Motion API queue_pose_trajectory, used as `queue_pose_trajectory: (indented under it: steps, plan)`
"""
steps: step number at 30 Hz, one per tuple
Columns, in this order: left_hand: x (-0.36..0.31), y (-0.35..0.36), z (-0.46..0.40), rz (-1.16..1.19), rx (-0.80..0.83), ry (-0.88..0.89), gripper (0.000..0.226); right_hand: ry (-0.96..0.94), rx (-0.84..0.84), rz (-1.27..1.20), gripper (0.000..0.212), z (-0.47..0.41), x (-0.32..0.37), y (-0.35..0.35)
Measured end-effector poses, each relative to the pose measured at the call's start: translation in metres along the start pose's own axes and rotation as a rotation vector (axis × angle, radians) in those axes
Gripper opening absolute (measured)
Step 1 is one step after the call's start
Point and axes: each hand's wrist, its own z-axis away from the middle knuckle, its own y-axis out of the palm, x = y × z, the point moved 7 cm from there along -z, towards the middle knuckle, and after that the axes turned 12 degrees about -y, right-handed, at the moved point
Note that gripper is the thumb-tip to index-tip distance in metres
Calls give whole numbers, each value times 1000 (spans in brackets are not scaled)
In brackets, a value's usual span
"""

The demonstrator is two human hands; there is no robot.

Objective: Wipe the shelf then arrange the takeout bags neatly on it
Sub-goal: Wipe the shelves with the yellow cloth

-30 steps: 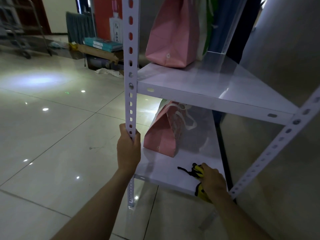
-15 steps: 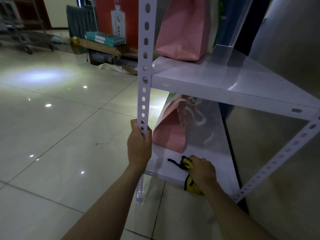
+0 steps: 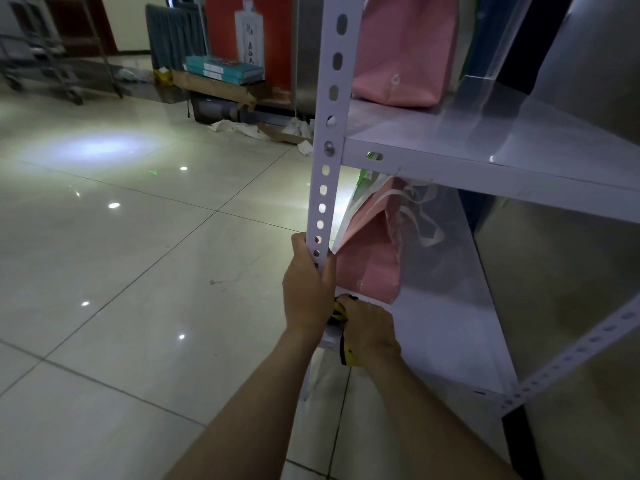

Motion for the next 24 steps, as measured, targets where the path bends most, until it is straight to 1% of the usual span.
queue_pose_trajectory:
  steps: [1, 4, 6, 9, 12, 14, 16, 18, 20, 21, 22, 23, 24]
  plan:
    - [-1, 0, 0, 2, -3, 0, 28, -14, 10, 13, 17, 0, 0, 0]
    - [-3, 0, 2, -8, -4, -12, 24, -104, 22, 43, 40, 6, 3, -2]
    - [-3, -1, 1, -21, 11, -21, 26, -164, 31, 30, 45, 12, 8, -5]
    - [-5, -5, 2, -48, 64, -9, 26, -248, 122, -38, 38, 24, 14, -9]
    - [-4, -10, 6, -144, 146, 1, 29, -317, 213, -71, 30, 44, 13, -21]
    - [5, -13, 11, -247, 244, -23, 35, -360, 283, -40, 22, 63, 11, -32]
    - [10, -19, 20, -359, 379, -57, 42, -368, 306, -27, 17, 84, 5, -48]
    - [16, -30, 31, -471, 563, -160, 54, -355, 286, -40, 17, 103, -2, -67]
    - [21, -43, 43, -671, 691, -253, 65, -327, 229, -69, 21, 120, -6, -91]
    - [20, -51, 49, -777, 717, -279, 61, -307, 190, -84, 22, 128, -7, -102]
    - [13, -58, 57, -833, 729, -306, 53, -280, 146, -105, 24, 136, -7, -113]
    - [3, -64, 66, -814, 748, -341, 48, -247, 105, -125, 26, 144, -7, -124]
    - [-10, -68, 77, -716, 778, -400, 47, -218, 56, -140, 29, 151, -5, -134]
